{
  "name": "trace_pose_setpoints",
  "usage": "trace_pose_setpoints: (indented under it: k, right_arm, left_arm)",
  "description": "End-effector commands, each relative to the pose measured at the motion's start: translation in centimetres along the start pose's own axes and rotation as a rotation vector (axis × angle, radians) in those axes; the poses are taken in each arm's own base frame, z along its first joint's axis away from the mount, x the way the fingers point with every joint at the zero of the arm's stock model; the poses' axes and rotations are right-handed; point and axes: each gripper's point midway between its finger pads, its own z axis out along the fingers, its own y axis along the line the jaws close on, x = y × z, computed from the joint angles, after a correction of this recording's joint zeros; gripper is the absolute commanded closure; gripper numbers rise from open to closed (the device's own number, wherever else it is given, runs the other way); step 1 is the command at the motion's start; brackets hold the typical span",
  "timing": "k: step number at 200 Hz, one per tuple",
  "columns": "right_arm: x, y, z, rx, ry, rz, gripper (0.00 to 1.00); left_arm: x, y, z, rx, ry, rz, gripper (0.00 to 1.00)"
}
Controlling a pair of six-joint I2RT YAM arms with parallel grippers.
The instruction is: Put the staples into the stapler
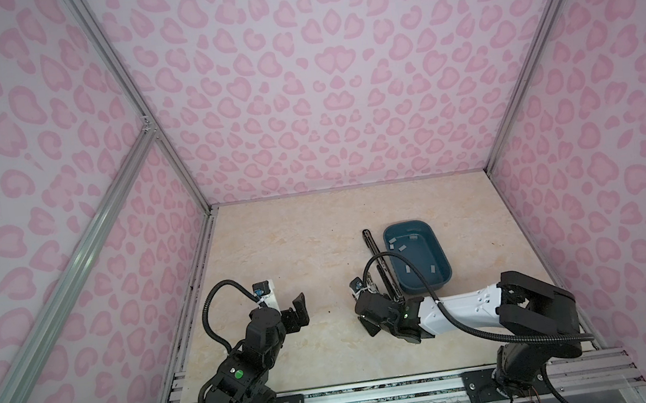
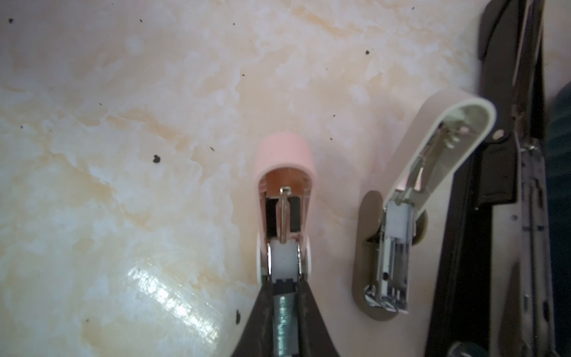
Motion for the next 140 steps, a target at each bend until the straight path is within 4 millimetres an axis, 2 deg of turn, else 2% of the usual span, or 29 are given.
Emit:
trace_pose_setpoints:
  k: [1, 72, 94, 119, 140]
  right_arm:
    - [0.8, -0.3, 0.0, 0.010, 0.028, -0.005, 0.80]
    - [0.0, -0.3, -0.8, 0.001, 0.000, 0.002, 0.74]
    - [-1.6, -0.6, -2.1, 0.011, -0.037, 0.005, 0.73]
    - [-4.9, -2.6, -4.8, 0.042, -0.120, 0.041, 0.69]
    - [-7.6, -6.3, -7.0, 0.089, -0.184, 0.122, 0.62]
  left_arm:
    - [-0.3, -0.2, 0.0, 0.008, -0.014, -0.003, 0.04]
    - [-0.4, -0.2, 0.0, 0.011, -0.014, -0.003, 0.04]
    - [-0.4, -0.2, 0.0, 0.008, -0.016, -0.002, 0.04]
    - [-0.3, -0.2, 0.1, 0.009, -0.010, -0.001, 0.04]
    - [-0.3, -0.3, 0.1, 0.011, -0.008, 0.003, 0.04]
